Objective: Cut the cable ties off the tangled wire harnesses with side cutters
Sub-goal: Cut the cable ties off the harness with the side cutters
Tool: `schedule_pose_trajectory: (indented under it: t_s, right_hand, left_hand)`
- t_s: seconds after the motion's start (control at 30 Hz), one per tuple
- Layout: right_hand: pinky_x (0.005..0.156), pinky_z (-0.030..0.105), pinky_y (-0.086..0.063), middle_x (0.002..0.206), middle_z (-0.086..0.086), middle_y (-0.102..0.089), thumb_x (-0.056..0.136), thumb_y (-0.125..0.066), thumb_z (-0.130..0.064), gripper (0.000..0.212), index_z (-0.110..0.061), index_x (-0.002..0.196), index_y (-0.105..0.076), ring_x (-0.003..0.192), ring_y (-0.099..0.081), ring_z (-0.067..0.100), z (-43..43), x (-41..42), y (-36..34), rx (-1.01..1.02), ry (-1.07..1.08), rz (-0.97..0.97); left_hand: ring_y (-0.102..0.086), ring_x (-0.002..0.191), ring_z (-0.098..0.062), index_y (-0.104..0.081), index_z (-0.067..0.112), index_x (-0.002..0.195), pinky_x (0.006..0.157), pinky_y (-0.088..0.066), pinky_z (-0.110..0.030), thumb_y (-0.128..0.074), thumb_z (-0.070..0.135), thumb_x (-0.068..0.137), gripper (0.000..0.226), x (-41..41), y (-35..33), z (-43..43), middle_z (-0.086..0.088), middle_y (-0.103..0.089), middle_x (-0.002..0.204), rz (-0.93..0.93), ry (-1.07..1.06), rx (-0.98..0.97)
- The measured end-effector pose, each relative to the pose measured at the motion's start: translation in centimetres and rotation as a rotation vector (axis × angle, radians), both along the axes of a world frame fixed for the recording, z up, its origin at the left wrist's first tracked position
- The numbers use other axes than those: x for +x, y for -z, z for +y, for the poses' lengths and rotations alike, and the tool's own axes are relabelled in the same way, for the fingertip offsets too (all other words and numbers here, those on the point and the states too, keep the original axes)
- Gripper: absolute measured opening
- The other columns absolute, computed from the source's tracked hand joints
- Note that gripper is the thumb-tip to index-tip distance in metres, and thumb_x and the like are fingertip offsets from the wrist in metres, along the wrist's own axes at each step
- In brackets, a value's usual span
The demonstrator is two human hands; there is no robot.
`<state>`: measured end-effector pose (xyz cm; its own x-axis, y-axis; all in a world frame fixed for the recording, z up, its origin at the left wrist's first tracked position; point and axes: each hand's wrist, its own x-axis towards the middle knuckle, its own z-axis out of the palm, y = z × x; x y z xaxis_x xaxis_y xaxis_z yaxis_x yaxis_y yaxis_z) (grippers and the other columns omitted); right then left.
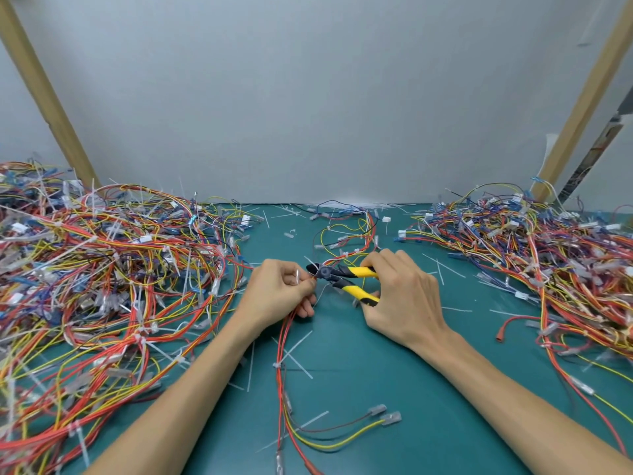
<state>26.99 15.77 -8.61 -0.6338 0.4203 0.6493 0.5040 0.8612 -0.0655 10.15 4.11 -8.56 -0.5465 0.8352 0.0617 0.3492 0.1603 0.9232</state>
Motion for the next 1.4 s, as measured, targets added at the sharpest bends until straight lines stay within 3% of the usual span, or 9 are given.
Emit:
schedule_pose_trajectory:
  t_s: [0.4,0.53,0.67,0.8,1.1,1.4]
  right_hand:
    - [0.047,0.022,-0.020,0.082,-0.012,-0.055,0.059,-0.079,-0.033,0.038,-0.025,0.090,-0.058,0.077,-0.051,0.016,-0.1,0.0,0.0,-0.025,-0.006,-0.013]
    - [0.050,0.026,-0.028,0.085,-0.013,-0.054,0.063,-0.076,-0.037,0.038,-0.028,0.094,-0.055,0.079,-0.050,0.017,0.1,-0.1,0.2,-0.087,-0.004,-0.055]
    - [0.055,0.030,-0.029,0.083,-0.015,-0.050,0.070,-0.067,-0.042,0.033,-0.035,0.093,-0.044,0.077,-0.047,0.018,0.5,-0.1,0.5,-0.233,0.003,-0.089]
    - [0.054,0.030,-0.031,0.079,-0.011,-0.055,0.072,-0.060,-0.044,0.029,-0.033,0.091,-0.041,0.076,-0.053,0.021,0.5,-0.1,0.6,-0.200,0.016,-0.122]
    - [0.067,0.032,-0.041,0.093,-0.009,-0.057,0.068,-0.069,-0.035,0.045,-0.027,0.110,-0.055,0.082,-0.052,0.021,0.8,-0.3,0.7,-0.108,-0.059,-0.098]
    - [0.053,0.029,-0.042,0.070,-0.009,-0.058,0.067,-0.066,-0.038,0.027,-0.030,0.087,-0.049,0.067,-0.059,0.021,0.3,0.0,0.5,-0.153,-0.052,-0.070]
  left_hand:
    - [-0.066,0.046,-0.021,-0.061,0.004,0.071,0.045,-0.049,-0.020,-0.057,0.004,0.093,0.022,0.5,-0.1,-0.3,-0.009,-0.069,0.057,0.048,-0.011,0.004]
    - [-0.063,0.041,-0.018,-0.062,-0.002,0.075,0.043,-0.048,-0.021,-0.056,0.003,0.092,0.019,0.8,-0.2,-0.4,-0.008,-0.068,0.054,0.067,-0.029,0.013]
    - [-0.061,0.040,-0.021,-0.060,0.009,0.073,0.042,-0.046,-0.023,-0.059,0.008,0.090,0.017,1.0,0.0,-0.2,-0.008,-0.067,0.056,0.074,-0.065,0.067]
    - [-0.061,0.045,-0.018,-0.061,0.019,0.081,0.044,-0.045,-0.022,-0.059,0.009,0.092,0.015,1.1,0.3,-0.1,-0.003,-0.072,0.070,0.066,-0.038,0.131]
    - [-0.060,0.037,-0.019,-0.062,-0.001,0.067,0.041,-0.043,-0.018,-0.058,0.002,0.082,0.016,0.8,0.5,-0.1,-0.006,-0.067,0.053,0.122,-0.082,0.124]
    - [-0.060,0.037,-0.017,-0.064,-0.004,0.069,0.038,-0.046,-0.022,-0.059,0.003,0.085,0.019,0.9,0.4,-0.1,-0.006,-0.066,0.051,0.122,-0.059,0.109]
